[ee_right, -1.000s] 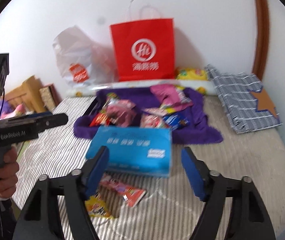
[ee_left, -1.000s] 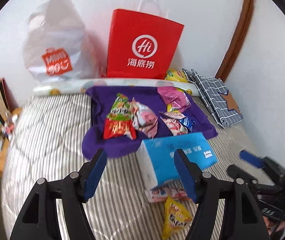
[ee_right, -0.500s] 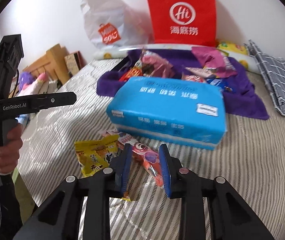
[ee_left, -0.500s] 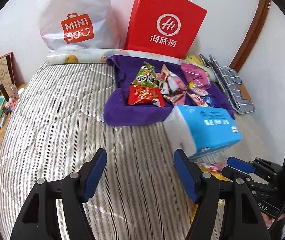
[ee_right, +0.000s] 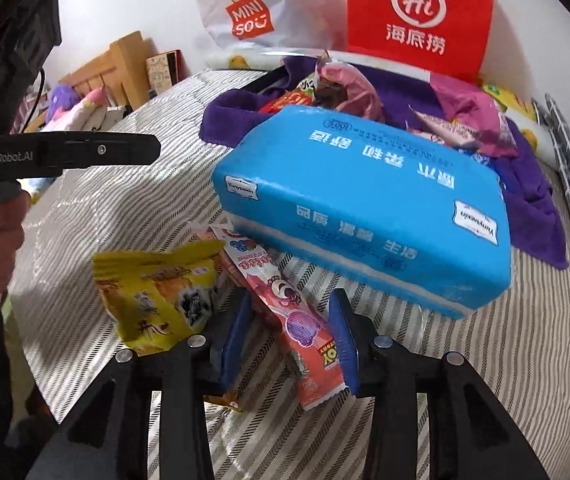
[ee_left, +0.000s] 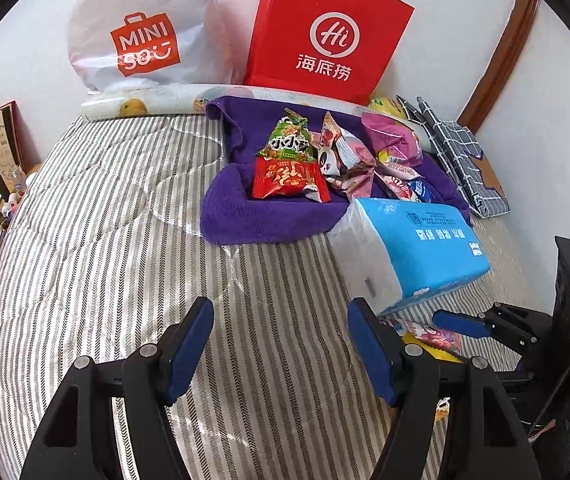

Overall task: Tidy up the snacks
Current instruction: 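Grasp the pink ice-cream-shaped snack packet on the bed with the right gripper, then grasp the yellow snack bag with the left gripper while the right holds the pink packet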

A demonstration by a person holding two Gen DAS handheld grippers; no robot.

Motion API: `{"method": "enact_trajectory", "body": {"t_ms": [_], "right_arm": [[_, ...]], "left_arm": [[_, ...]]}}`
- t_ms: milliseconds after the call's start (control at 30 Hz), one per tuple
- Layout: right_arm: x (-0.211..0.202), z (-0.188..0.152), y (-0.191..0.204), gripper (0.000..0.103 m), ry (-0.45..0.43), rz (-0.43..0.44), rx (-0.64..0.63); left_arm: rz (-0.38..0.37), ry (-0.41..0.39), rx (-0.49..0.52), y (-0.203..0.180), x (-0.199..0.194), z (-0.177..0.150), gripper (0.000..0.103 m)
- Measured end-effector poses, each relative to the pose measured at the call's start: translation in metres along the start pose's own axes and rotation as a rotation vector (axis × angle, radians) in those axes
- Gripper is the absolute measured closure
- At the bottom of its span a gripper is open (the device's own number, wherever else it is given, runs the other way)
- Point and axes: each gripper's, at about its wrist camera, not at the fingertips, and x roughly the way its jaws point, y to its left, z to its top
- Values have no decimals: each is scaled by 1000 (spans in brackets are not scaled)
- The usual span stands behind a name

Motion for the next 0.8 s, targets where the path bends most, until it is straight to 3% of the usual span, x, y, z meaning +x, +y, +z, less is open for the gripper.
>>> {"method": "enact_trajectory", "body": {"t_ms": [100,400,600,800], "right_arm": [[-9,-2,-3,88,-19,8,9],[-44,-32,-19,93,-68,-38,95],[-75,-58,-45,96,-111,-129,214],[-85,-75,-68,97,-124,-160,319]], "left_arm": [[5,1,1,-1,-2,-2,36],[3,-3,13,-13,-13,-13,36],[-77,-12,30,-32,-23,-25,33],[-144,0,63,-59,-23,-39,28]]}}
